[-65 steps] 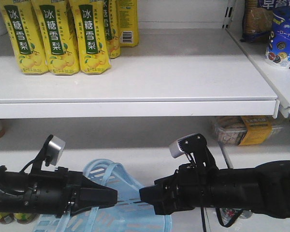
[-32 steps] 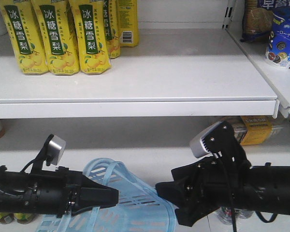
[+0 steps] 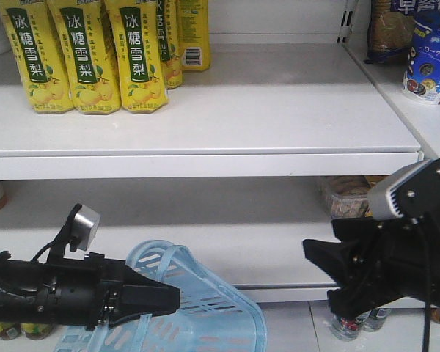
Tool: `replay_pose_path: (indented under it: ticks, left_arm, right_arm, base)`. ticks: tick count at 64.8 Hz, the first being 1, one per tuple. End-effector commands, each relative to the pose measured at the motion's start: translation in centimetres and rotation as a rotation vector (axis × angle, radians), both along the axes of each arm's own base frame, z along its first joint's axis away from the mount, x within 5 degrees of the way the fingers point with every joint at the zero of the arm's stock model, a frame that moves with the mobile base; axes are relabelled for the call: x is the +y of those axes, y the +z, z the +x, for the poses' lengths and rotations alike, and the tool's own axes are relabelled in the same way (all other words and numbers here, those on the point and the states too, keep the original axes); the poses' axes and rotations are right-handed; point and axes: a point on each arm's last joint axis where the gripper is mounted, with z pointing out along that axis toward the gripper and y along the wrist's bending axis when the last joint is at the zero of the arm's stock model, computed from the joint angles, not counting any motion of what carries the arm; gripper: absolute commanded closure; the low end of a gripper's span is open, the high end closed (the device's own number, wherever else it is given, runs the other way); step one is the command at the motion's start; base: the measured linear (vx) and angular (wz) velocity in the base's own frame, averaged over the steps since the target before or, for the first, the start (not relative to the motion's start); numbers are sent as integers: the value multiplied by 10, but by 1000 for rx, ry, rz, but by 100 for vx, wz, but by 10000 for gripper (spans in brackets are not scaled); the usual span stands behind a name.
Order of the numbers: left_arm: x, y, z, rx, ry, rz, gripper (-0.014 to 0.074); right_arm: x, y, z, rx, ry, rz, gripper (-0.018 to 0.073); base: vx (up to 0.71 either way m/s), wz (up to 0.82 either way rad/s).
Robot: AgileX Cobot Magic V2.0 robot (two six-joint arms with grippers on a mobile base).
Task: Place coke in basket with both arms
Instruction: 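Withdraw the open right gripper away from the basket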
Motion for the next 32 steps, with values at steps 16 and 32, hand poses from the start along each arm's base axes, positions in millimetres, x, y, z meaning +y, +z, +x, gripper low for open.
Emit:
replay_pose_path:
  ticks: [16,32]
  left_arm:
    - [-4,29,3,-35,26,-189,603]
    - [-4,29,3,-35,26,-189,603]
  right_arm:
    - [-55,28,-3,-168,-272,-96,181]
    - [-84,53,-12,-284,-460,-120,181]
  base:
    - [0,0]
    - [0,0]
